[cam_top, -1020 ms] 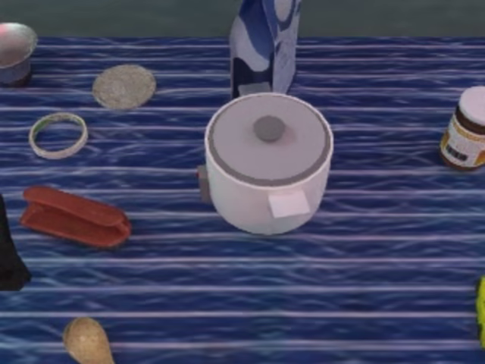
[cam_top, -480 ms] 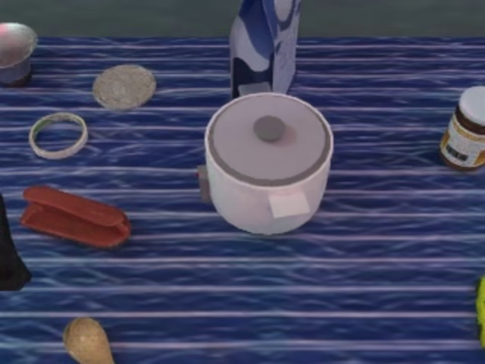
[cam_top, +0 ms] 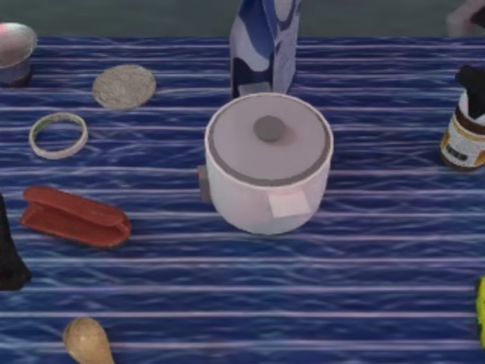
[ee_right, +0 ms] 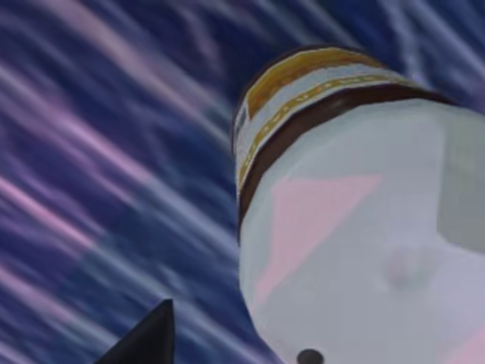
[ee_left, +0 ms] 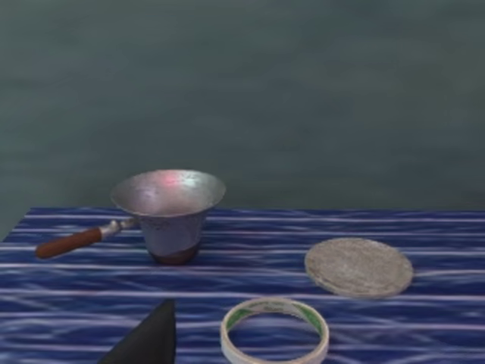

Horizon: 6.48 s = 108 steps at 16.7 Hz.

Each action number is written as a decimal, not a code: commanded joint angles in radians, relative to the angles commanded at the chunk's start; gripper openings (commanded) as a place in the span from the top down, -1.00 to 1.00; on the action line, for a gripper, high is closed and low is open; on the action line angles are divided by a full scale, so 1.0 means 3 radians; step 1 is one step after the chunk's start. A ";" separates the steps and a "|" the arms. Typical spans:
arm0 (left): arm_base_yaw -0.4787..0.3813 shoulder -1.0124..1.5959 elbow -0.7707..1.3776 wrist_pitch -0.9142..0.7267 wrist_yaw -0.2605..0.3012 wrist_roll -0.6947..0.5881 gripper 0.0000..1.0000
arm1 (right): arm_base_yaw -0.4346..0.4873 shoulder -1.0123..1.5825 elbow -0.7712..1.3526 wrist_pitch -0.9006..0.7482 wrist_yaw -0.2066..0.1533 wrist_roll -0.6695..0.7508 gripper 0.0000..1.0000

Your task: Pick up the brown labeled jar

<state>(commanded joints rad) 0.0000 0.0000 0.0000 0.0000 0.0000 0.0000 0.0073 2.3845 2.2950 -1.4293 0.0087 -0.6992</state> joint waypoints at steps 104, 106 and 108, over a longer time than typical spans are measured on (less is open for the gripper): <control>0.0000 0.0000 0.0000 0.0000 0.0000 0.0000 -1.00 | 0.0888 -0.0443 -0.1709 0.1101 -0.0039 0.3277 -0.06; 0.0000 0.0000 0.0000 0.0000 0.0000 0.0000 -1.00 | 0.0888 -0.0443 -0.1709 0.1101 -0.0039 0.3277 -0.36; 0.0000 0.0000 0.0000 0.0000 0.0000 0.0000 -1.00 | 0.0888 -0.0443 -0.1709 0.1101 -0.0039 0.3277 -0.66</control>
<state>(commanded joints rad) 0.0000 0.0000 0.0000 0.0000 0.0000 0.0000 0.2739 2.2516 1.7824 -1.0990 -0.0029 0.2840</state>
